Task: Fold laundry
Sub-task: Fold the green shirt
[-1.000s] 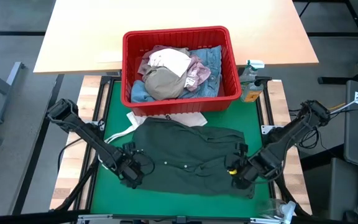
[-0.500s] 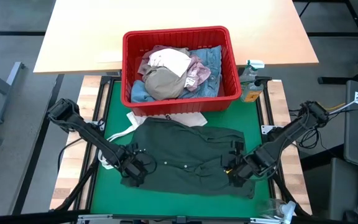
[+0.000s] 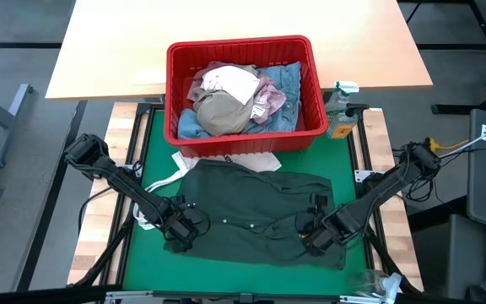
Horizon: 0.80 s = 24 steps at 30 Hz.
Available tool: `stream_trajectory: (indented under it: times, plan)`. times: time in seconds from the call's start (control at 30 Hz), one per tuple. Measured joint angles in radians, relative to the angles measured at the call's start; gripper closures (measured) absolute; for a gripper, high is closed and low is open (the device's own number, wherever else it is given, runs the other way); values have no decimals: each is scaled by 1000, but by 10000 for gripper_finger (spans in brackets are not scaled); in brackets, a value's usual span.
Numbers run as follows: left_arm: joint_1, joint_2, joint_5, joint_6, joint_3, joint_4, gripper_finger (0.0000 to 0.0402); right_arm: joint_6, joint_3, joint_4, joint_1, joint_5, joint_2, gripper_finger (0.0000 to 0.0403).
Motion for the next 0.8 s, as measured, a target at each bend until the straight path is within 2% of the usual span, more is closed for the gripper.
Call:
stream_trajectory:
  times: [0.13,0.3,0.5,0.8]
  plan:
    - [0,0,0,0,0,0,371,1,0,-75,-61,-61,18,276]
    - [0,0,0,-1,0,0,393,-3,0,-155,-138,-159,26,276]
    - [0,0,0,-1,0,0,394,-78,0,-161,-193,-273,26,276]
    - [0,0,0,-1,0,0,395,-148,-100,-141,-215,-320,26,276]
